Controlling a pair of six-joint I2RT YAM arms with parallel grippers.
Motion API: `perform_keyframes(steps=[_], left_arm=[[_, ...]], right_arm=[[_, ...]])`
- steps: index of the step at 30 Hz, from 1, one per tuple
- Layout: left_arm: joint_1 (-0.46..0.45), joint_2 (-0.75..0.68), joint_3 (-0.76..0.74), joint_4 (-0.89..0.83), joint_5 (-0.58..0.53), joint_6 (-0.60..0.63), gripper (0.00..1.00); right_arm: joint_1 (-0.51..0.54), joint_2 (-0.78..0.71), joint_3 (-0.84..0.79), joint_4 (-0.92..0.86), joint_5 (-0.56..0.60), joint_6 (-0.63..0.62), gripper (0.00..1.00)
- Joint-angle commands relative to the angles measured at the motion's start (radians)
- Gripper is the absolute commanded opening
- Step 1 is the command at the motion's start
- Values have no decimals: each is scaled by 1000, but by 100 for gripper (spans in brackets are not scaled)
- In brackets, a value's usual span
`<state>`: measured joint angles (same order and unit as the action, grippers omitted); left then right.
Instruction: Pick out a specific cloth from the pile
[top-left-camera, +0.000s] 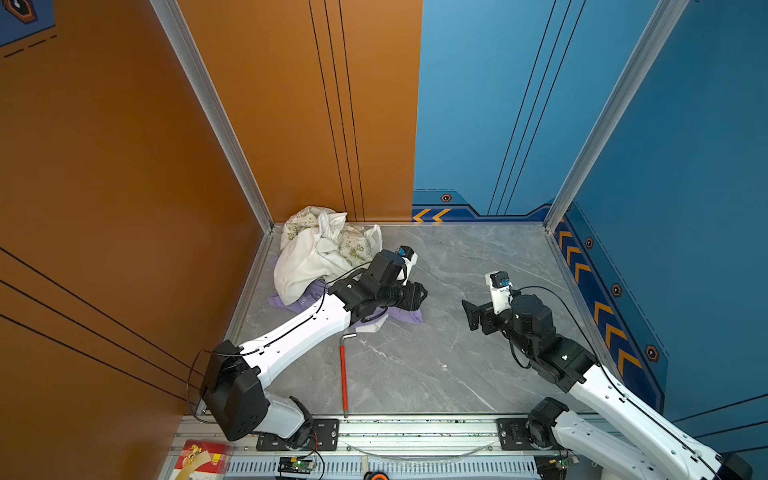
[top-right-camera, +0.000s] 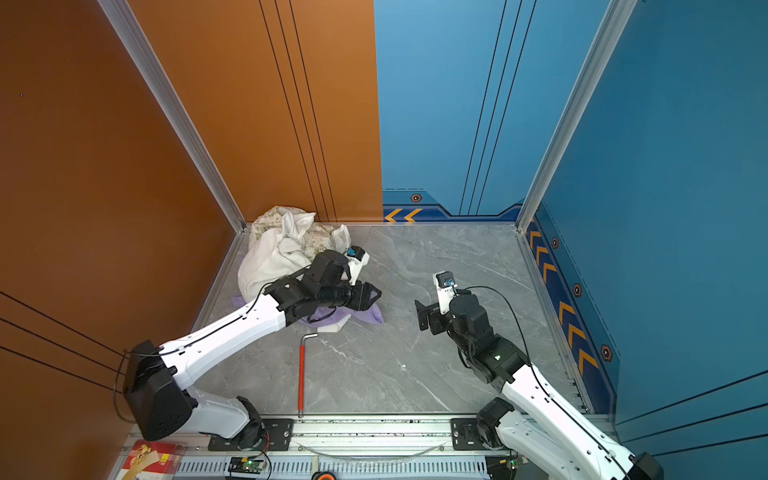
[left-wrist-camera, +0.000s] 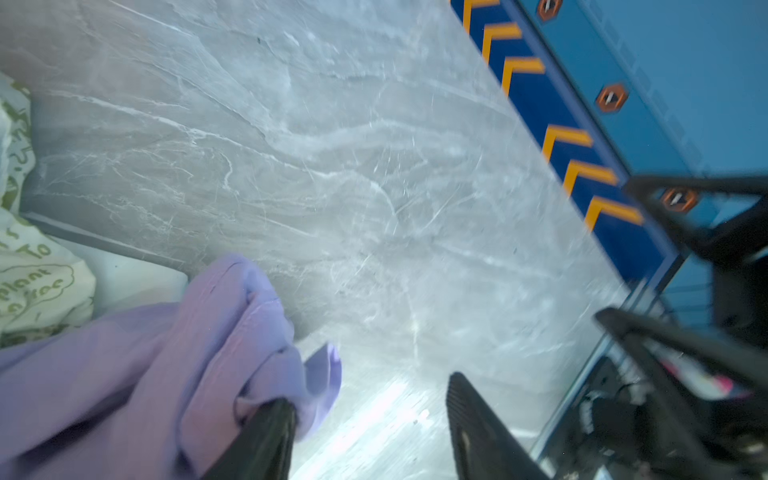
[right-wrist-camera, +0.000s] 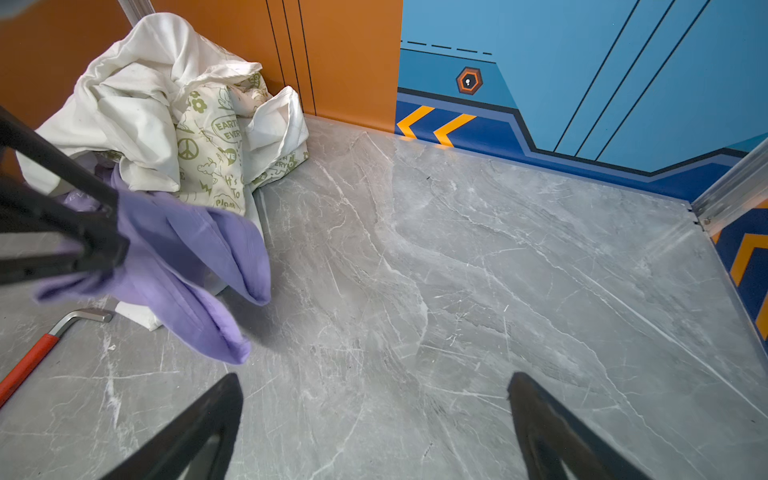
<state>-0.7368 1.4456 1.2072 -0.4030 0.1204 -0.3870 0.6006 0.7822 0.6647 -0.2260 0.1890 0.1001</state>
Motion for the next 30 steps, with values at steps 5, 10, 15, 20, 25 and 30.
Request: perform_keyframes(steps=[5,10,15,20,25,30], left_arm=[[65,-162,-60,-13,-172,26,100],[169,-278,-159,-11,-182,-87,100],[315,-398,-341,50,-126,-243,98],[455,-472,-507,189,-22,-430,94],[572,-447,-622,372,86,-606,89],[642,-371,-696,545,153,-743,81]], right_arm=[[-12,-30,-17,-18,22,-10,100],[-13,-32,-22,-16,4,1,100],[-15,-28,-26,-6,-20,6,100],[-16,-15,-24,7,-35,10,100],[-15,-2,-17,8,-51,12,100],[-15,-4,-20,9,-54,14,100]])
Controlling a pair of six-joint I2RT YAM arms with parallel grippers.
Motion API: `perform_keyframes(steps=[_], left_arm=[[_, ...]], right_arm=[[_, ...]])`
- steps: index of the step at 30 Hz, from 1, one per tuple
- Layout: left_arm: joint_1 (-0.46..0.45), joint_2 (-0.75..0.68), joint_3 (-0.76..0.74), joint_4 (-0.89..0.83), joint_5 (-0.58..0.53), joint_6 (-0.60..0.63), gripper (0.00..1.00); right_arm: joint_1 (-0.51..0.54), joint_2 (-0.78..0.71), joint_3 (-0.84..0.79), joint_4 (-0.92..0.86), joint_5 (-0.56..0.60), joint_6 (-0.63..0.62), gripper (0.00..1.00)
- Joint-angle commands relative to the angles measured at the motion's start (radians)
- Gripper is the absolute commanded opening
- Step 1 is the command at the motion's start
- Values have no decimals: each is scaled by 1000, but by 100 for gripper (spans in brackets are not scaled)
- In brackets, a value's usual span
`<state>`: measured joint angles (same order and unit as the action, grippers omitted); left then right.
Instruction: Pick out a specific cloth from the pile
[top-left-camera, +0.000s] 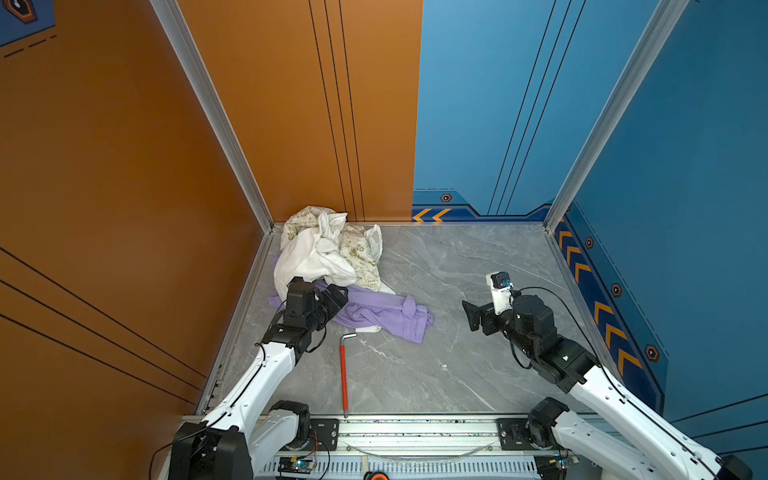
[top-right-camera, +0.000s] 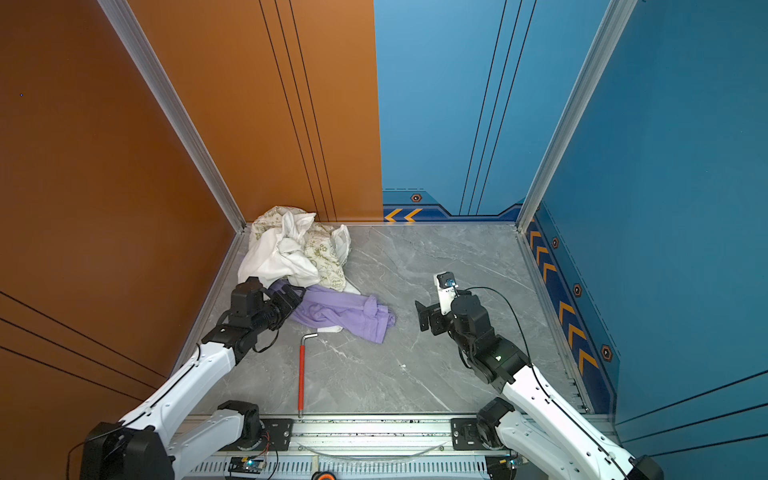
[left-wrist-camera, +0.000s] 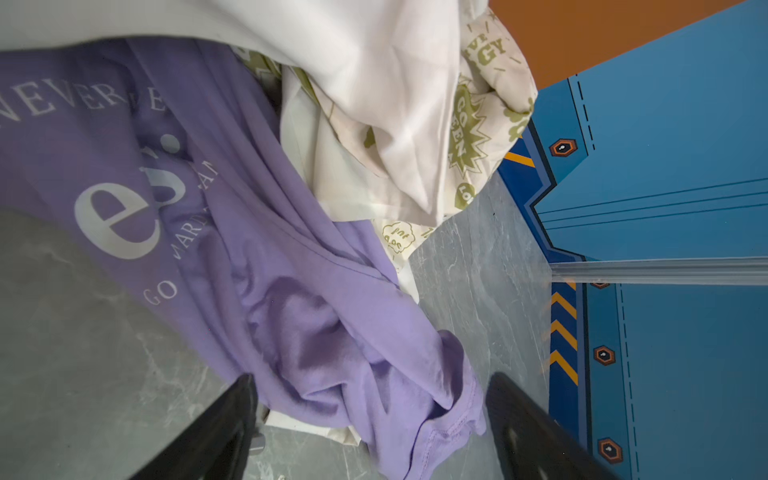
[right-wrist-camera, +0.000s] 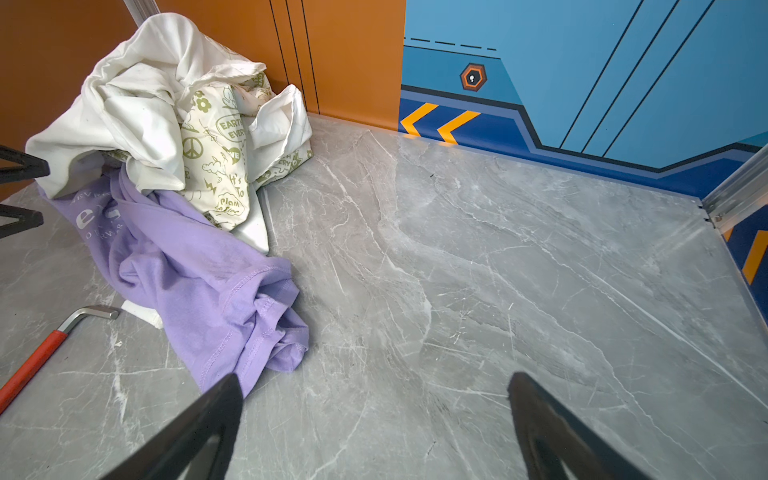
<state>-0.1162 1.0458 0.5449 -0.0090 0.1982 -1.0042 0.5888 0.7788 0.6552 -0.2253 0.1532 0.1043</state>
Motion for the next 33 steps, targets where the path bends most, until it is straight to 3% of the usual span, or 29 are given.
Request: perform_keyframes(steps=[1,13,26,33], left_arm=[[31,46,-42,181,77,-150,80],[69,281,-38,366,150,-295,59],[73,435,-6,445,158,-326,42],[75,466,20,445,185,-326,17]], right_arm=[[-3,-1,-11,7,-18,9,100],[-7,1,-14,9,-21,8,100],[-13,-10,-32,9,-23,10,100],[-14,-13,-35,9,-25,13,100]])
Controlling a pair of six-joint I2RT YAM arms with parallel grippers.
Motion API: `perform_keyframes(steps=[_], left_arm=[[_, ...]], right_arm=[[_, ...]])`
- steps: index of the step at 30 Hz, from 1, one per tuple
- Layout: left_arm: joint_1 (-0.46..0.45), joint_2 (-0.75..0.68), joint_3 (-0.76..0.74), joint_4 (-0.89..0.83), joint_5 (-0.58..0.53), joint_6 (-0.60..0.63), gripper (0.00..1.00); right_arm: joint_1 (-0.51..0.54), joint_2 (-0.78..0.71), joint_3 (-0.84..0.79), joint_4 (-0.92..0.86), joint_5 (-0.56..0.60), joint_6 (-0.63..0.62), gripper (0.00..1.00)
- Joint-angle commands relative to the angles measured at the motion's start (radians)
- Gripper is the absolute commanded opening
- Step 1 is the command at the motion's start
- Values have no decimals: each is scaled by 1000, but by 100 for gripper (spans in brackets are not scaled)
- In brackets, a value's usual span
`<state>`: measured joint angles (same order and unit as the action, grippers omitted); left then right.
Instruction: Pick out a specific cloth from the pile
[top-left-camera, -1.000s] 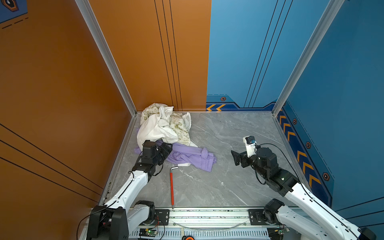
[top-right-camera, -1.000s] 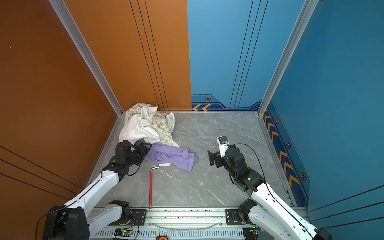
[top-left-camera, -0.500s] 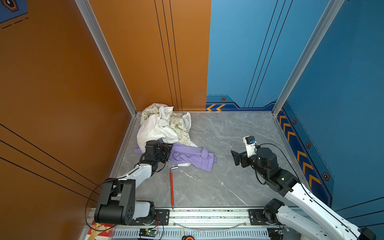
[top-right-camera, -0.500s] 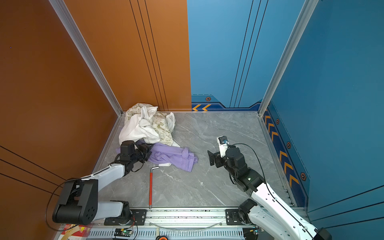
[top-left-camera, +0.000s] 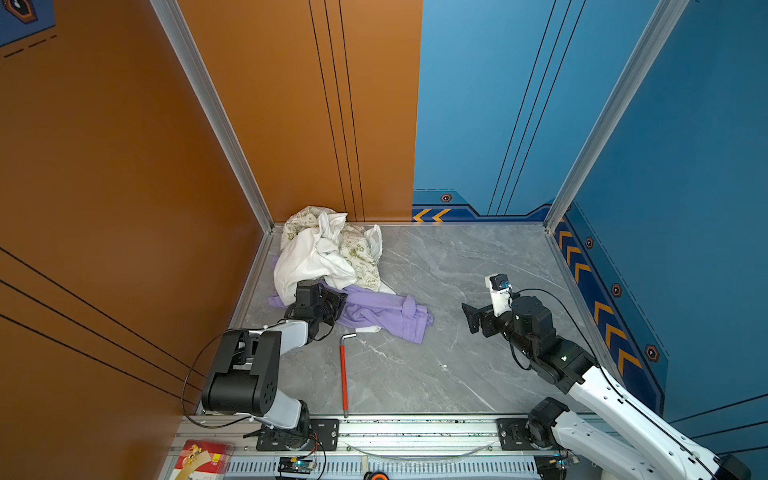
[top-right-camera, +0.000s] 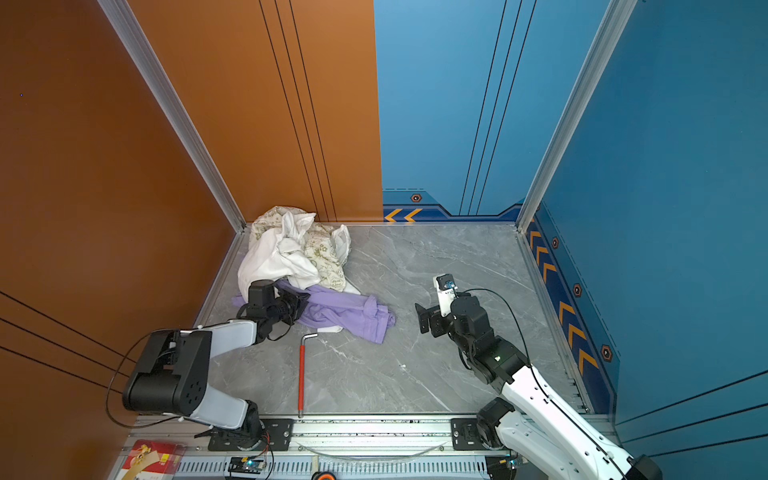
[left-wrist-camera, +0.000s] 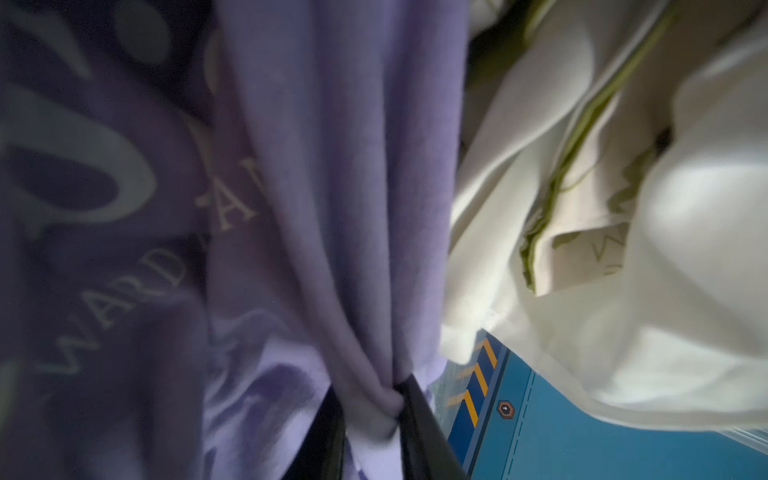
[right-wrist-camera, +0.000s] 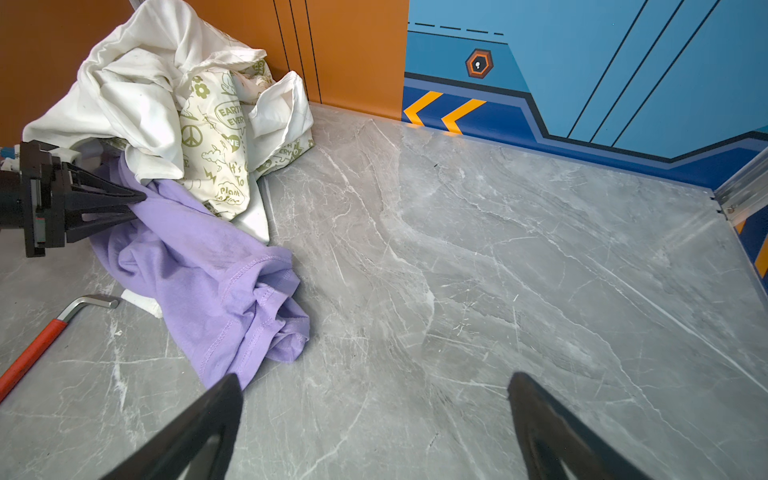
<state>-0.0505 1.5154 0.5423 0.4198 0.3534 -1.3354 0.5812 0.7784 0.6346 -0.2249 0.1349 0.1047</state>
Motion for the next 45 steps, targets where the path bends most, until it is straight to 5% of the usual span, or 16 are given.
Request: perform_keyframes(steps=[1,5,12,22,45], left_arm=[[9,-11,22,16,27,9,14],[11,-56,19,16,14,22,0],[8,-171,40,4,-5,65,0],[-30,-346,231,-294,-104,287,0],[-42,-396,658,-535,-199,507,0]], right_arm=[[-7,-12,-15,9,-7,13,100],[-8,-17,-19,9,-6,14,100],[-9,-21,-22,11,-9,19,100],[-9,-23,-22,18,-15,29,100],[-13,-37,-28,22,-18,36,100]])
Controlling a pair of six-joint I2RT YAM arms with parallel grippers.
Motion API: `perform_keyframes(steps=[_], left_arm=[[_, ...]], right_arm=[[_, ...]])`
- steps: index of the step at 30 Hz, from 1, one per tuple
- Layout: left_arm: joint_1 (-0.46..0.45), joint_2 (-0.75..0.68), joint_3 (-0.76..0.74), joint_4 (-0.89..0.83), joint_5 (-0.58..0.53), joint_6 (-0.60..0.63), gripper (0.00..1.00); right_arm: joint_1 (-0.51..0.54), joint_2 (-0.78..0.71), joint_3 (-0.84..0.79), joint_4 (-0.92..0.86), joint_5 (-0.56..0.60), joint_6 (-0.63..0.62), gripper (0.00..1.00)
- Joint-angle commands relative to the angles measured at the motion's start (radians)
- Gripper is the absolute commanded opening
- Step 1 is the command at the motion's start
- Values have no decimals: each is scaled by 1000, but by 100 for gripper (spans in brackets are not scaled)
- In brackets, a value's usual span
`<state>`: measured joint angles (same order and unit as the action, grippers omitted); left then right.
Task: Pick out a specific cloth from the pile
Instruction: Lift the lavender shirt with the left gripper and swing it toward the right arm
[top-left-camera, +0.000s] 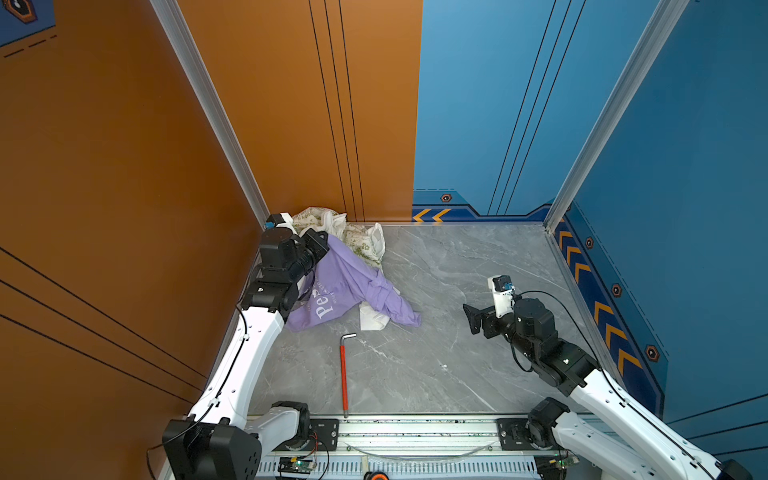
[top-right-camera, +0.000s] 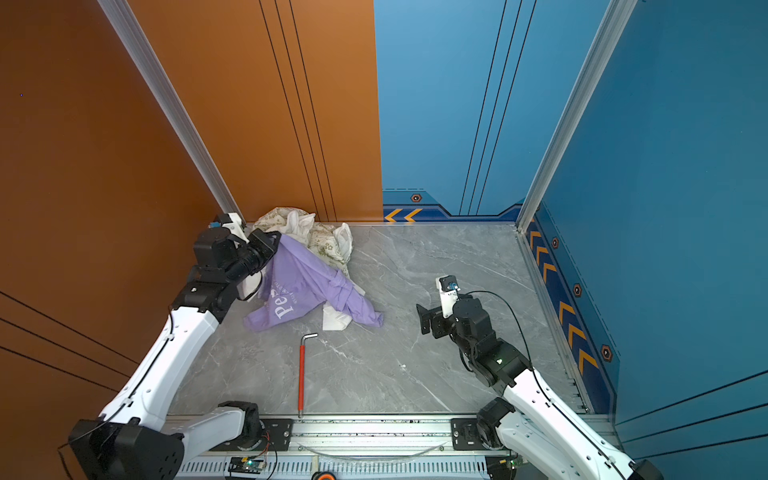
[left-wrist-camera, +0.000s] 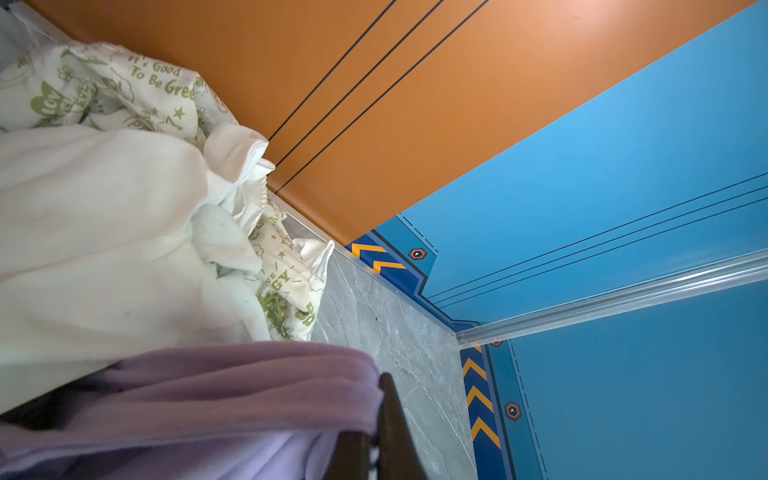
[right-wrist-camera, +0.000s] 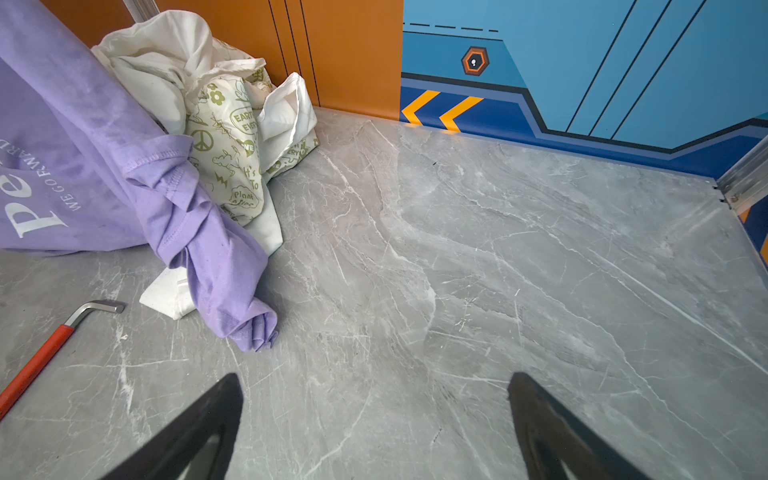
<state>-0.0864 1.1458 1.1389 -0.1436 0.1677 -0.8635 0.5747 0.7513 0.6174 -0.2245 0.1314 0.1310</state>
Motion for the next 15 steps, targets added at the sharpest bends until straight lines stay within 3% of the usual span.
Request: perform_keyframes(steps=[1,15], left_arm=[[-9,-26,77,29,-6,37,0],[-144,49,323,33,21,161,0]], right_arm=[[-6,-10,-11,22,-14,10,100],[-7,-14,-11,37,-19,24,100]])
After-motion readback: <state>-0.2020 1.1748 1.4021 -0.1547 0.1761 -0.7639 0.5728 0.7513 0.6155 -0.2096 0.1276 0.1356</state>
